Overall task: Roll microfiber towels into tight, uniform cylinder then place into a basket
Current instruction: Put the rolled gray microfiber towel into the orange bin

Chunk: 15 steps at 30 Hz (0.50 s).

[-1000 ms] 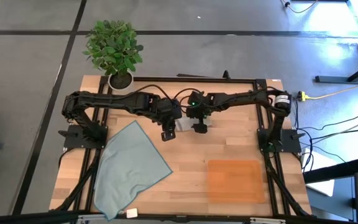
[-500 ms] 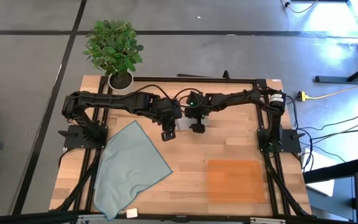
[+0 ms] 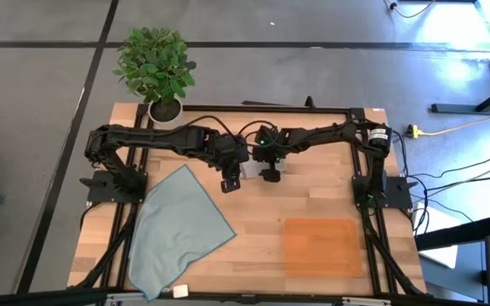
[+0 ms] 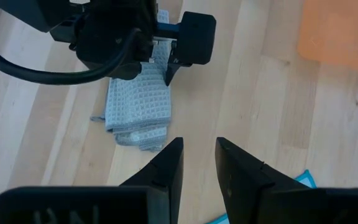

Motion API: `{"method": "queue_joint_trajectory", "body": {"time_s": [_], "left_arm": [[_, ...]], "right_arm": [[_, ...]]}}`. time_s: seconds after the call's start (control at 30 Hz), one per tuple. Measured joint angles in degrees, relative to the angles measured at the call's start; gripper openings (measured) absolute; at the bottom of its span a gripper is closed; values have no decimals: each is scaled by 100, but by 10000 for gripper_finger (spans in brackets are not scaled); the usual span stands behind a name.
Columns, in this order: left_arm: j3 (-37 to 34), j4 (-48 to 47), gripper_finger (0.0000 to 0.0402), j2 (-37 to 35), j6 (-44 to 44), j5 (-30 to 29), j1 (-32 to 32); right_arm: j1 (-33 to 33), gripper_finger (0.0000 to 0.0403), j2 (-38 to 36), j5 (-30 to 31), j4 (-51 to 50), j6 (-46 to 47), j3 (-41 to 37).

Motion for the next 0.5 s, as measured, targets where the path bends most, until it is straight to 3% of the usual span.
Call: {"method": "queue_joint_trajectory", "body": {"time_s": [0.5], "left_arm": [[0, 0, 84, 0, 0, 0, 0]], "right_arm": [[55, 389, 8, 6, -70, -125, -11]]}}
